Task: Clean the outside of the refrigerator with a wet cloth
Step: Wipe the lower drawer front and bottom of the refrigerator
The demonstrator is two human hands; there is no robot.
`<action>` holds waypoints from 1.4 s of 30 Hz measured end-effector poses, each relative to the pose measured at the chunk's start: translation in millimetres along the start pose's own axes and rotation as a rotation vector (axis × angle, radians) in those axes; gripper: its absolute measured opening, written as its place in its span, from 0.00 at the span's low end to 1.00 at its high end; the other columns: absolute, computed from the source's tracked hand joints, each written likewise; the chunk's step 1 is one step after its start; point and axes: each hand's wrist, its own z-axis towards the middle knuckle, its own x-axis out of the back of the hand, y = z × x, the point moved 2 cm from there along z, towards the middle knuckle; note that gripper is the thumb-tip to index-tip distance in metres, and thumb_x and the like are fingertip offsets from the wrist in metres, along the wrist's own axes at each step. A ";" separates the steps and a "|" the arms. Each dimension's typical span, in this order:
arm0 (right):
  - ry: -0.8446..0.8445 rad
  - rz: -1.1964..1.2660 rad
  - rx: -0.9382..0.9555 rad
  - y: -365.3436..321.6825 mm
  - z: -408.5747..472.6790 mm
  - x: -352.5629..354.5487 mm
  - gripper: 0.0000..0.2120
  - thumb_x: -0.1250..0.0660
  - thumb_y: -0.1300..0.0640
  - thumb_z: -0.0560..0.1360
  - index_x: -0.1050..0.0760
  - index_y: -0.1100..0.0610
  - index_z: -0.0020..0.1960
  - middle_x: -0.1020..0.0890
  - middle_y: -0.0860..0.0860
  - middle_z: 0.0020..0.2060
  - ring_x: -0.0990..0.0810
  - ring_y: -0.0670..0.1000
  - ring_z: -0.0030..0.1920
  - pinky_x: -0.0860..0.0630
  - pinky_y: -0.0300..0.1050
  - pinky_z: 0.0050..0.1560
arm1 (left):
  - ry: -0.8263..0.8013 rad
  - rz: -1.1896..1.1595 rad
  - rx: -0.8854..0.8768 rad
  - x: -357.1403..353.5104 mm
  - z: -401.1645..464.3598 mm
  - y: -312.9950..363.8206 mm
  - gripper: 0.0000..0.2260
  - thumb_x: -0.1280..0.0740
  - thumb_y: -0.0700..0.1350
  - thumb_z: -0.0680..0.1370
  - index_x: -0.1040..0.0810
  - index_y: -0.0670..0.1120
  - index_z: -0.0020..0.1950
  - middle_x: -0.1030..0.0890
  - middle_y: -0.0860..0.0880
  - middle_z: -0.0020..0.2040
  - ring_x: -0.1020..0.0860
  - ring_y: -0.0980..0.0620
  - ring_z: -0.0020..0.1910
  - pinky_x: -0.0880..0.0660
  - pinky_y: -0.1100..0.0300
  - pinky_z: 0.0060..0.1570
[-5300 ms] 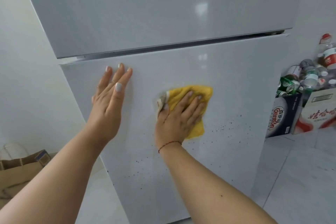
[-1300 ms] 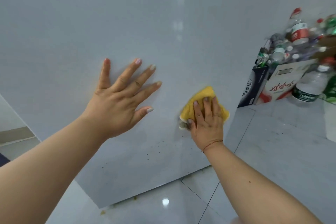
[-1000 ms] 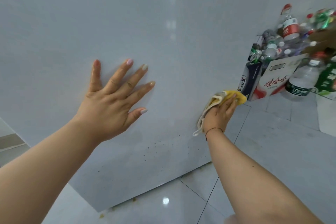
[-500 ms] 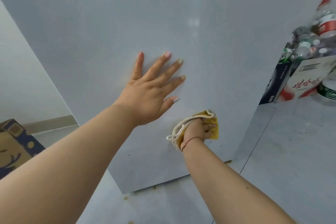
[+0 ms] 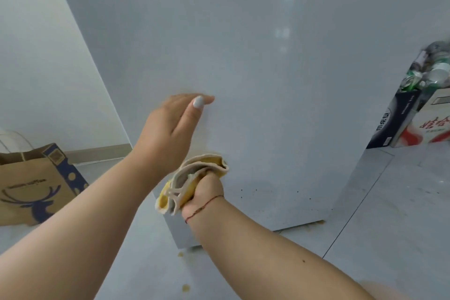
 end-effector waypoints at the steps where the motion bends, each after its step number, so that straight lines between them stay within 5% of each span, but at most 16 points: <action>1: -0.019 0.064 -0.035 0.1 -7.8 -4.0 0.14 0.43 0.45 0.78 0.25 0.55 0.45 0.23 0.54 0.43 0.22 0.54 0.40 0.24 0.47 0.46 | 0.002 -0.089 0.103 6.0 -3.4 -3.5 0.23 0.49 0.61 0.82 0.19 0.51 0.59 0.37 0.44 0.53 0.23 0.57 0.55 0.30 0.58 0.63; 2: -0.090 0.060 -0.056 -2.9 -16.2 -4.3 0.16 0.46 0.48 0.79 0.25 0.57 0.44 0.23 0.55 0.40 0.22 0.55 0.38 0.24 0.46 0.42 | 0.020 -0.209 0.192 10.7 -7.4 -7.5 0.24 0.49 0.62 0.81 0.17 0.51 0.55 0.16 0.53 0.50 0.21 0.56 0.53 0.27 0.56 0.62; 5: -0.389 0.023 -0.098 -15.4 -52.4 7.7 0.25 0.46 0.44 0.75 0.19 0.62 0.41 0.18 0.59 0.38 0.18 0.58 0.37 0.20 0.49 0.39 | 0.148 -0.406 0.445 25.0 -23.1 -22.8 0.25 0.49 0.58 0.83 0.17 0.45 0.46 0.15 0.48 0.47 0.18 0.50 0.50 0.23 0.51 0.56; 10: -0.273 -0.062 -0.003 -35.4 -55.9 38.5 0.23 0.28 0.46 0.67 0.19 0.65 0.50 0.18 0.65 0.47 0.17 0.63 0.44 0.18 0.56 0.43 | 0.124 -0.359 0.804 20.9 -63.5 -47.9 0.17 0.40 0.51 0.82 0.19 0.42 0.44 0.16 0.42 0.48 0.19 0.45 0.47 0.23 0.45 0.55; 14: -0.227 0.000 0.038 -39.6 -48.3 52.4 0.22 0.47 0.53 0.81 0.19 0.61 0.42 0.16 0.56 0.34 0.18 0.60 0.36 0.19 0.45 0.30 | 0.039 -0.441 0.990 -5.9 -98.4 -52.3 0.15 0.36 0.51 0.80 0.18 0.40 0.45 0.19 0.44 0.40 0.22 0.48 0.38 0.22 0.52 0.44; 17: -0.221 0.015 0.036 -35.9 -52.7 50.3 0.24 0.49 0.45 0.80 0.22 0.61 0.53 0.17 0.60 0.43 0.16 0.60 0.40 0.18 0.53 0.39 | 0.042 -0.497 1.023 -23.6 -108.8 -50.5 0.15 0.34 0.52 0.79 0.19 0.41 0.43 0.23 0.46 0.37 0.24 0.49 0.35 0.26 0.57 0.36; 22: -0.327 -0.027 0.008 -27.1 -53.6 48.4 0.30 0.50 0.41 0.80 0.16 0.60 0.48 0.16 0.60 0.45 0.16 0.59 0.44 0.19 0.55 0.45 | -0.044 -0.578 1.219 -46.5 -113.7 -59.7 0.19 0.33 0.57 0.78 0.21 0.40 0.51 0.19 0.43 0.44 0.20 0.47 0.41 0.21 0.55 0.42; 25: -0.367 -0.115 -0.054 -20.2 -52.1 42.4 0.30 0.49 0.39 0.79 0.20 0.61 0.57 0.19 0.61 0.54 0.20 0.60 0.54 0.25 0.55 0.58 | -0.045 -0.687 1.317 -54.0 -116.0 -67.0 0.18 0.31 0.55 0.77 0.23 0.40 0.52 0.20 0.43 0.45 0.20 0.48 0.40 0.21 0.55 0.40; 33: -0.368 -0.085 -0.112 -21.0 -49.8 45.3 0.42 0.59 0.30 0.76 0.26 0.60 0.66 0.23 0.61 0.63 0.24 0.61 0.63 0.27 0.58 0.61 | 0.066 -0.717 1.342 -67.8 -118.0 -78.4 0.13 0.27 0.51 0.75 0.23 0.43 0.48 0.22 0.46 0.42 0.22 0.49 0.40 0.20 0.54 0.44; 38: -0.387 -0.158 -0.100 -26.5 -52.4 44.1 0.29 0.53 0.42 0.81 0.27 0.60 0.67 0.23 0.59 0.63 0.24 0.58 0.63 0.26 0.54 0.60 | 0.137 -0.733 1.193 -69.1 -111.4 -77.0 0.05 0.33 0.44 0.80 0.23 0.43 0.46 0.19 0.46 0.42 0.20 0.50 0.40 0.21 0.57 0.37; 42: -0.453 -0.288 -0.167 -31.9 -61.1 39.3 0.22 0.43 0.47 0.76 0.19 0.59 0.57 0.19 0.57 0.58 0.19 0.55 0.56 0.23 0.51 0.59 | 0.119 -0.736 1.107 -64.3 -100.5 -73.0 0.06 0.37 0.44 0.82 0.22 0.42 0.49 0.19 0.46 0.44 0.20 0.49 0.40 0.22 0.58 0.34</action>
